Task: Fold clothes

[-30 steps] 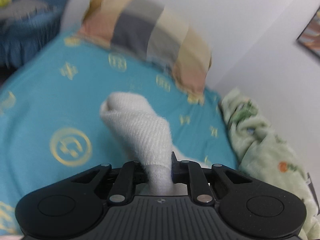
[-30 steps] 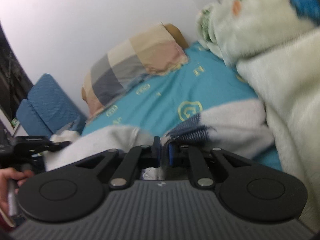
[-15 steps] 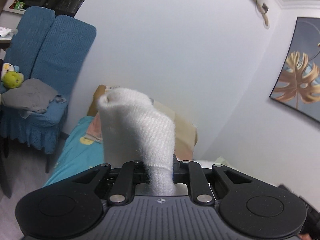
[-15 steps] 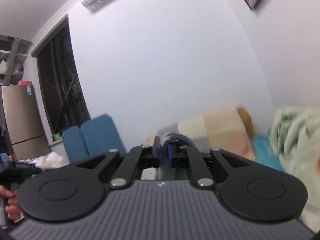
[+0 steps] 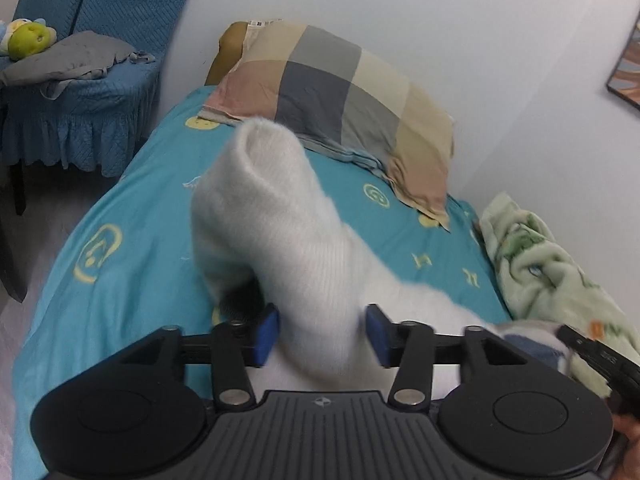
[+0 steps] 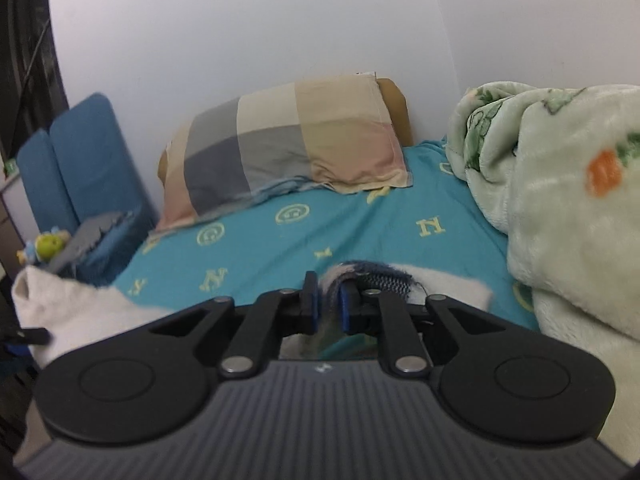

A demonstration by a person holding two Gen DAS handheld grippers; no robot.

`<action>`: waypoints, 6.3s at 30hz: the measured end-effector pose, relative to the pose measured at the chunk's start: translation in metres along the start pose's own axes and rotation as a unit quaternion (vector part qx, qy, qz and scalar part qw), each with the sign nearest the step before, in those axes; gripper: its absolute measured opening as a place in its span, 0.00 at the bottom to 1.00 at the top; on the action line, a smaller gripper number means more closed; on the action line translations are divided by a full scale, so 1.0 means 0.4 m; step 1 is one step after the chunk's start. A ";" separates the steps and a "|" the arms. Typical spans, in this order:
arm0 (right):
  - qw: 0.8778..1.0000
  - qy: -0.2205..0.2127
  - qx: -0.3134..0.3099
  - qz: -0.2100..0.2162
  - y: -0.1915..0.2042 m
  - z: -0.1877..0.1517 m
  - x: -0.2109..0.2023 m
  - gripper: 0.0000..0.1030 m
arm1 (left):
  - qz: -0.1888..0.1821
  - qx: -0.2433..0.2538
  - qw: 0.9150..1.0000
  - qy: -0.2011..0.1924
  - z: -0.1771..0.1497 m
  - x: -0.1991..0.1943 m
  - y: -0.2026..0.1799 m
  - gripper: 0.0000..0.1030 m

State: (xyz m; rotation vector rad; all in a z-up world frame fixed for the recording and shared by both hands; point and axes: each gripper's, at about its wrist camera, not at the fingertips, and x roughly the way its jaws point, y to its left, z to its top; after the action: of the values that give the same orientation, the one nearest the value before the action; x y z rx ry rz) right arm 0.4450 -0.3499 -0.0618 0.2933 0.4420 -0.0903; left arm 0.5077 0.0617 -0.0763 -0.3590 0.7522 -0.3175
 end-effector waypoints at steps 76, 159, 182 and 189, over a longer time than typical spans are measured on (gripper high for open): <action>0.985 0.129 -0.076 0.090 0.122 -0.285 -0.771 0.76 | 0.045 -0.010 0.998 -0.046 -0.559 -0.936 -0.019 0.73; 0.974 0.197 -0.106 0.037 0.268 -0.483 -0.413 0.72 | 0.066 0.075 0.995 0.014 -0.543 -0.354 0.123 0.13; 0.971 0.195 -0.134 0.042 0.284 -0.566 -0.381 0.72 | -0.046 -0.064 0.996 0.036 -0.673 -0.558 0.042 0.63; 0.982 0.163 -0.093 0.026 0.284 -0.524 -0.369 0.72 | -0.140 -0.245 0.958 -0.052 -0.583 -0.633 0.170 0.80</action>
State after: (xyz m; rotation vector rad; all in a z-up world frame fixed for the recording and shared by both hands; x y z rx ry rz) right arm 0.2438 -0.1755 -0.1490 0.1349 0.7630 0.0524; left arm 0.1784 0.1774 -0.1100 -0.9512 0.6704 -0.3721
